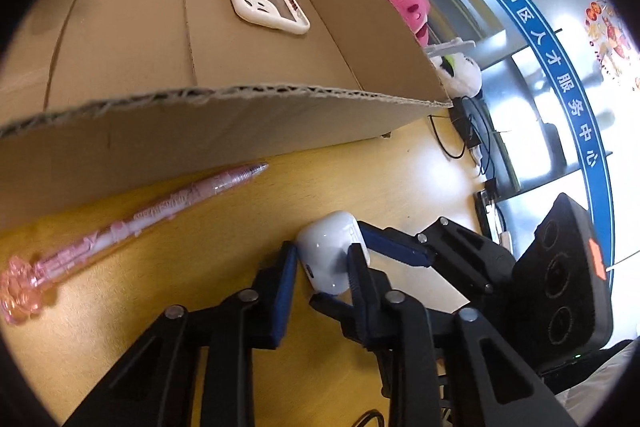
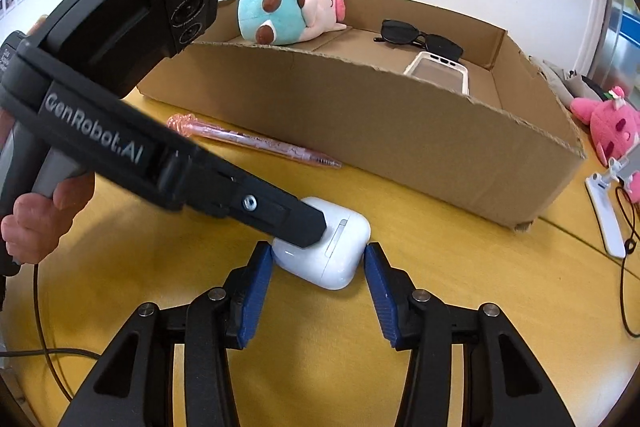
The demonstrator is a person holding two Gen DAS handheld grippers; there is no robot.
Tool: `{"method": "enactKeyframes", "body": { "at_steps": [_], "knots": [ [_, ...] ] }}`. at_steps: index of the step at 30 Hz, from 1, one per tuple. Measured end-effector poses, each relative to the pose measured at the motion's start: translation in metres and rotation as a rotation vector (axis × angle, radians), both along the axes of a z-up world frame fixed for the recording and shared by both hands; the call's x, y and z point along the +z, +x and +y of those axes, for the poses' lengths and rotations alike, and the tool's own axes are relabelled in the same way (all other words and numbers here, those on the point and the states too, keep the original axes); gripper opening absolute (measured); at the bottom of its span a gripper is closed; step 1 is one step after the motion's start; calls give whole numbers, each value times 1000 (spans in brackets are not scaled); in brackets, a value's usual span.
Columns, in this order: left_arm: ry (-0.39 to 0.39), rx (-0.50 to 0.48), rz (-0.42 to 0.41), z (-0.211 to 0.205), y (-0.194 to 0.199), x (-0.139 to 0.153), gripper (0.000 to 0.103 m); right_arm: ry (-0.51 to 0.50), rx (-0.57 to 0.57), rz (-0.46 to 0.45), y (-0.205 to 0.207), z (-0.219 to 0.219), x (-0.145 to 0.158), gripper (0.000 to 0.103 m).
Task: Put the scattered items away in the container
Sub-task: 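Close the right gripper on the earbud case, then carry the earbud case with the right gripper over the box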
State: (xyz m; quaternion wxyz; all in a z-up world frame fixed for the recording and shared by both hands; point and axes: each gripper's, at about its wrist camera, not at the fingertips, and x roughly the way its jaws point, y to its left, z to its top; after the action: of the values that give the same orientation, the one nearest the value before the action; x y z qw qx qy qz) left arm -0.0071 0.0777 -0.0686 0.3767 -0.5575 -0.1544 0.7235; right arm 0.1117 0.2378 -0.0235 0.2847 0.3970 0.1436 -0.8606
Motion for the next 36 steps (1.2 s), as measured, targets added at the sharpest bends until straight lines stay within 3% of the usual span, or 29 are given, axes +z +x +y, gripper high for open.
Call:
{"method": "enactKeyframes", "body": {
  "at_steps": [5,14,25,30,36],
  "knots": [
    [20,20,47,-4,6,20,14,-27,-14,22,7,5,8,51],
    [67,61,170,-30,4,76,14,-72,22,135,6,-11,58,51],
    [45,116,344,-83,-16,149,14,-93,130,280,-22,-69,124,51],
    [26,134,361,-109,-37,162,14,-106,168,282,-42,-96,137,51],
    [19,179,332,-144,-59,155,14,-109,215,234,-68,-131,136,51]
  ]
}}
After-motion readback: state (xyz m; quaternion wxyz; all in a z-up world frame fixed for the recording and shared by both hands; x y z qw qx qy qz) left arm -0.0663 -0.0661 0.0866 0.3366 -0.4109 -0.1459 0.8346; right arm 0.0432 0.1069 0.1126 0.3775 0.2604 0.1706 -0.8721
